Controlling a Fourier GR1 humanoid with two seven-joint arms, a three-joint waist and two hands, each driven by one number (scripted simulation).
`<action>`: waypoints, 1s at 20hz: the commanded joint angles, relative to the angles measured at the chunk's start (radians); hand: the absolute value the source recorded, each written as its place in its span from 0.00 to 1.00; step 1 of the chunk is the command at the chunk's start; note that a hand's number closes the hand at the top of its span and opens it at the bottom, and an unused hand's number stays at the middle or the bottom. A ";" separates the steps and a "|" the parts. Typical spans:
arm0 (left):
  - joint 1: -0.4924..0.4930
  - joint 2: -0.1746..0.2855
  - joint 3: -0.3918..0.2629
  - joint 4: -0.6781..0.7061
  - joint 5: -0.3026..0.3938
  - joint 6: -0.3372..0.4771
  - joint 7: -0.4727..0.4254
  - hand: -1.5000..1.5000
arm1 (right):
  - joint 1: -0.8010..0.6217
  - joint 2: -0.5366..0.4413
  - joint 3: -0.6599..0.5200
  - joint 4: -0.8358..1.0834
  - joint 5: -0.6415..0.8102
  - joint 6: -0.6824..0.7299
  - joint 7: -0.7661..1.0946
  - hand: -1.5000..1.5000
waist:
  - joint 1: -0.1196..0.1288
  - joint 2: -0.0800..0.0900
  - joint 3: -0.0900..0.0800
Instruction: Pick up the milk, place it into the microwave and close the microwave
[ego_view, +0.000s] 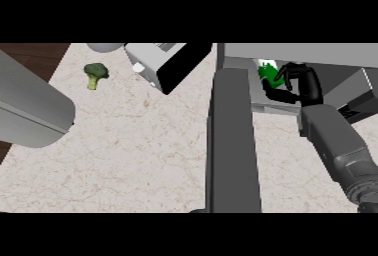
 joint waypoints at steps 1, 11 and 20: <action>-0.003 0.002 -0.011 -0.004 0.007 -0.004 0.007 0.00 | -0.009 -0.023 -0.007 0.014 0.006 -0.091 0.021 1.00 | 0.020 0.006 0.001; -0.060 0.033 -0.012 0.031 -0.002 0.004 0.011 0.00 | -0.039 -0.083 -0.014 0.033 0.015 -0.138 0.063 1.00 | 0.052 0.035 0.005; -0.097 0.061 -0.013 0.062 0.000 -0.015 0.007 0.00 | -0.081 -0.127 -0.019 0.040 0.019 -0.152 0.100 1.00 | 0.082 0.051 0.006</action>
